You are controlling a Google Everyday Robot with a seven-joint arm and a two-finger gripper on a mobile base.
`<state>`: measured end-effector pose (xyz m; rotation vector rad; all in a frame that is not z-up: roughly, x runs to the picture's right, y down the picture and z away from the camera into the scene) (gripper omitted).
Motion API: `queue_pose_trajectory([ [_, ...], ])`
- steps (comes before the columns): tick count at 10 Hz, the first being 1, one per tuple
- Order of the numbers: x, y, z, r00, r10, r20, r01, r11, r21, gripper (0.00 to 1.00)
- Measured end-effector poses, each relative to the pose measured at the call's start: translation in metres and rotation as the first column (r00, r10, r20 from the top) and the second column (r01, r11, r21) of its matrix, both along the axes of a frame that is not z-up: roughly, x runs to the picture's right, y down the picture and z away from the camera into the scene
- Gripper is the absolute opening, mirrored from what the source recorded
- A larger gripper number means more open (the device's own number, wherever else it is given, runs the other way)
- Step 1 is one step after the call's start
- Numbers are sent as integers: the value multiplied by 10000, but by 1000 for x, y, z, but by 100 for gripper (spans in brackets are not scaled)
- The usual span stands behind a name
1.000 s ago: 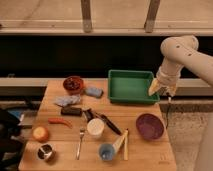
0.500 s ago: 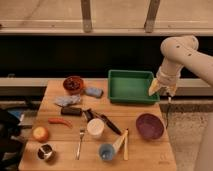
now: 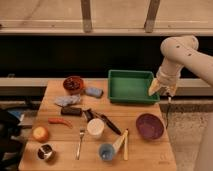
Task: Place sponge in plastic cup
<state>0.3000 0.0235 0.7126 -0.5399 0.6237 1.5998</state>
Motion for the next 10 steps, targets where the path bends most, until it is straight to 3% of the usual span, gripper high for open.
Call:
queue_pose_trajectory([
  [3,-9,-17,1,9994,-242,262,229,9985,502,69],
  [6,-63,-46,15,9892,-1055,1015,958,9907,963,69],
  [8,-113,-59,27,9587,-2237,1756,2058,9719,1145,69],
  [10,-166,-63,32,8971,-3546,2633,3298,9344,1346,69],
])
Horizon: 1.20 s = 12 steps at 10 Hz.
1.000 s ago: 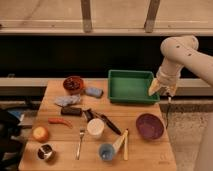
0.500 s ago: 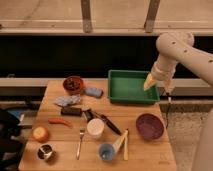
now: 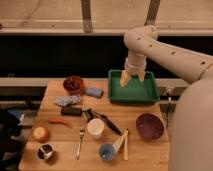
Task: Place sponge in plastic cup
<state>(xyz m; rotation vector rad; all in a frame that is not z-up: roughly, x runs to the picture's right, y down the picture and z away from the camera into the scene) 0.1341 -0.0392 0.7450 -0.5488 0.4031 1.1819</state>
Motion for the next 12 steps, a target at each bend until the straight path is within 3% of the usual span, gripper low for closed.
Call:
queue_pose_trajectory([
  [2,-49,-4,2,9876,-1286,896,1287,9917,43,69],
  [3,-84,-4,1,9646,-2132,1551,2141,9768,112,69],
  [4,-119,-2,-1,9317,-2887,2204,2926,9561,157,69],
  [5,-139,0,-4,9119,-3217,2547,3274,9447,209,69],
  [6,-144,1,-5,9051,-3331,2645,3396,9403,220,69],
  [12,-139,1,1,9073,-3404,2468,3457,9381,230,69],
])
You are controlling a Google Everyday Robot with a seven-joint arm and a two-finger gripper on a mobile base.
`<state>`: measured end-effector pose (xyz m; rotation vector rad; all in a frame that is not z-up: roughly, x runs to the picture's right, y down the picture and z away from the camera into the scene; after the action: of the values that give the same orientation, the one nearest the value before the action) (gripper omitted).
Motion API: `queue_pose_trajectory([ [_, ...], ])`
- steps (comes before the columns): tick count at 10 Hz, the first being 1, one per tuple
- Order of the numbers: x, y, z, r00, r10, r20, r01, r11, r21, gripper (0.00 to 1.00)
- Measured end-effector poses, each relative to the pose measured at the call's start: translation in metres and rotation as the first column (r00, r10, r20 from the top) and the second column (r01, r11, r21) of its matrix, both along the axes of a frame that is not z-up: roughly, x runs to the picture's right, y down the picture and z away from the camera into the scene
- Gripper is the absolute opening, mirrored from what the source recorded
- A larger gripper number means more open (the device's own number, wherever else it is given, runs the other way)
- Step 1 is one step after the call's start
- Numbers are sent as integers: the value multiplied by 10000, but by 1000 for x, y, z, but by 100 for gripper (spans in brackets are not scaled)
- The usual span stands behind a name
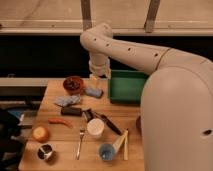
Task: Place sponge in plastic cup
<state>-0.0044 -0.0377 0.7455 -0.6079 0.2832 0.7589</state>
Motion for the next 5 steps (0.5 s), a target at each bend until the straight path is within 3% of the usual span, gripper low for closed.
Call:
queue_pose_trajectory([
  [3,-31,-9,15,9974,-573,432,564,9982,221,69],
  [5,-62,-12,31,9901,-1229,674,1221,9924,151,69],
])
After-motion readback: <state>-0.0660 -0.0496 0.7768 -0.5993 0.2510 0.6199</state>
